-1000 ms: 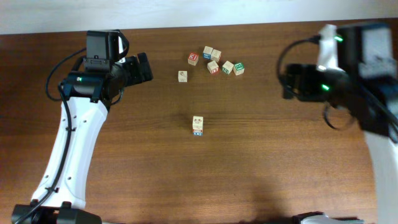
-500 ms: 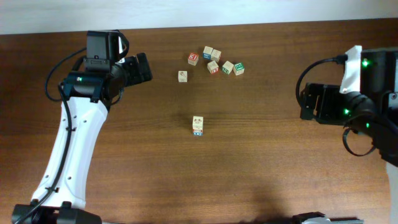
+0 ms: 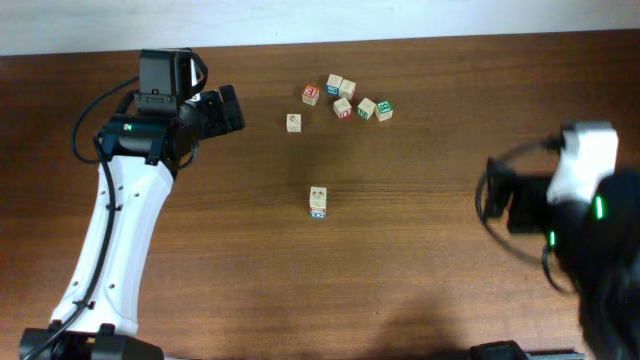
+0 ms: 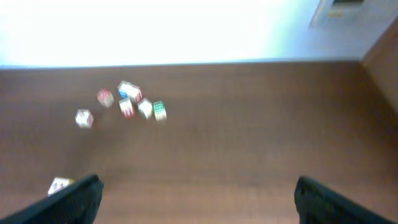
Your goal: Rotate 3 blocks
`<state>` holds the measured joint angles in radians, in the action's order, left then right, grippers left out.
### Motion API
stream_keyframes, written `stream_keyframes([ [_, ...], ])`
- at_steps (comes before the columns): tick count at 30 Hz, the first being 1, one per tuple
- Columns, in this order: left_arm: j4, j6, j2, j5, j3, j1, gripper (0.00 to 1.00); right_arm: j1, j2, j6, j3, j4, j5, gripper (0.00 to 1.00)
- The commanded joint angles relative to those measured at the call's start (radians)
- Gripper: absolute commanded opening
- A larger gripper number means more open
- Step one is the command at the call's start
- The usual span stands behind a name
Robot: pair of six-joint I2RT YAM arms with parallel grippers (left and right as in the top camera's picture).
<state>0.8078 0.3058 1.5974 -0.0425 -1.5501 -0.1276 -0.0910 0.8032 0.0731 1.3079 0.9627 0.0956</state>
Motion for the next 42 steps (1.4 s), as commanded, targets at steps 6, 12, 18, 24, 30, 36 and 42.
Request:
stream_keyframes([
  [6, -0.001, -0.016, 0.003, -0.010, -0.006, 0.004, 0.99, 0.025, -0.517, -0.018, -0.653, -0.423, -0.036, 0.99],
  [12, -0.001, -0.016, 0.003, -0.010, -0.006, 0.004, 0.99, 0.048, -0.711, -0.095, -0.961, -0.655, -0.119, 0.98],
  [18, -0.001, -0.016, 0.003, -0.010, -0.006, 0.004, 0.99, 0.048, -0.800, -0.122, -1.175, -0.817, -0.109, 0.98],
  [24, -0.002, -0.016, 0.003, -0.010, -0.006, 0.004, 0.99, 0.048, -0.800, -0.121, -1.302, -0.949, -0.099, 0.98],
  [30, -0.001, -0.016, 0.003, -0.010, -0.006, 0.004, 0.99, 0.048, -0.800, -0.122, -1.302, -0.880, -0.081, 0.98],
  [36, -0.001, -0.016, 0.003, -0.010, -0.006, 0.004, 0.99, 0.048, -0.800, -0.122, -1.302, -0.881, -0.084, 0.98],
  [42, -0.001, -0.016, 0.003, -0.010, -0.006, 0.004, 0.99, 0.048, -0.800, -0.121, -1.302, -0.881, -0.084, 0.98],
])
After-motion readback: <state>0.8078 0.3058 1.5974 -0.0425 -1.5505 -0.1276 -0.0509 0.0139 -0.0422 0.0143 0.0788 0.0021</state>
